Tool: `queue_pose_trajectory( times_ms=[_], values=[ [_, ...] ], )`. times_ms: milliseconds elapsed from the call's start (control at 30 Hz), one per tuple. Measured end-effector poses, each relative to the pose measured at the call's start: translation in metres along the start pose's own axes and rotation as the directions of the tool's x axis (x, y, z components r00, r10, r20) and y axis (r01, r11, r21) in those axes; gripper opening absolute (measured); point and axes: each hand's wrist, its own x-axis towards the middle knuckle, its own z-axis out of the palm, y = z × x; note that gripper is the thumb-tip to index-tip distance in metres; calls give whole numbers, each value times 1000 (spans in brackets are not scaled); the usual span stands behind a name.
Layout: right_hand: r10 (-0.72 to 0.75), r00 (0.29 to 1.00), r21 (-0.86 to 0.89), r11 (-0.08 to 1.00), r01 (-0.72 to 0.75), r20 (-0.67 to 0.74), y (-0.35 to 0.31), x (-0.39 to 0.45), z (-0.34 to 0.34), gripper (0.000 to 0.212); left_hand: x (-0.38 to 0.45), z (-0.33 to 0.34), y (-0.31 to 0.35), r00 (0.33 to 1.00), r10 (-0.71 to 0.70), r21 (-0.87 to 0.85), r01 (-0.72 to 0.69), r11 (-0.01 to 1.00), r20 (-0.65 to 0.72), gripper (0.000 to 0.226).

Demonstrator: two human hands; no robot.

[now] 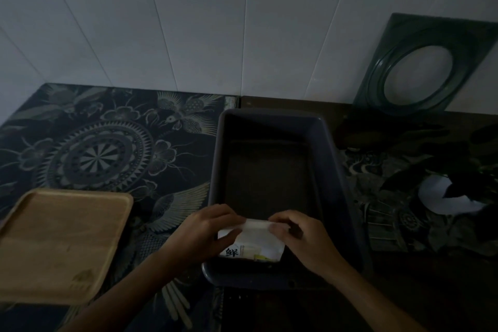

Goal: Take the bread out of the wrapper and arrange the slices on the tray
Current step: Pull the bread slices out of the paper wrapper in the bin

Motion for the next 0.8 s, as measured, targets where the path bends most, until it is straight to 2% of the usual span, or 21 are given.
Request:
queue_pose_trajectory(
  times_ms=[133,200,300,467,567,700,800],
  values=[
    [-157,988,-226,962,155,10,-6,-5,2,38,4,-4,2,1000,-12,-9,12,1000,-5,18],
    [-217,976,-293,934,207,-4,-7,-7,5,33,5,-4,3,999,-37,-31,37,999,1,16],
    [-272,960,-302,922,240,-66,-10,-6,8,27,8,-3,3,992,-125,-115,127,985,23,14],
    [-244,968,-298,930,215,-61,-9,-4,9,11,19,-5,3,961,-242,-188,264,946,134,15],
    [-200,977,-317,933,167,-72,-13,-6,10,22,25,-8,1,927,-310,-247,358,901,213,12],
    [-297,949,-504,839,207,-103,-21,-9,15,39,33,-10,-2,903,-356,-261,414,872,243,12],
    [-399,914,-589,757,283,-73,-24,-9,23,35,37,-11,0,903,-359,-257,414,873,234,13]
  ],
)
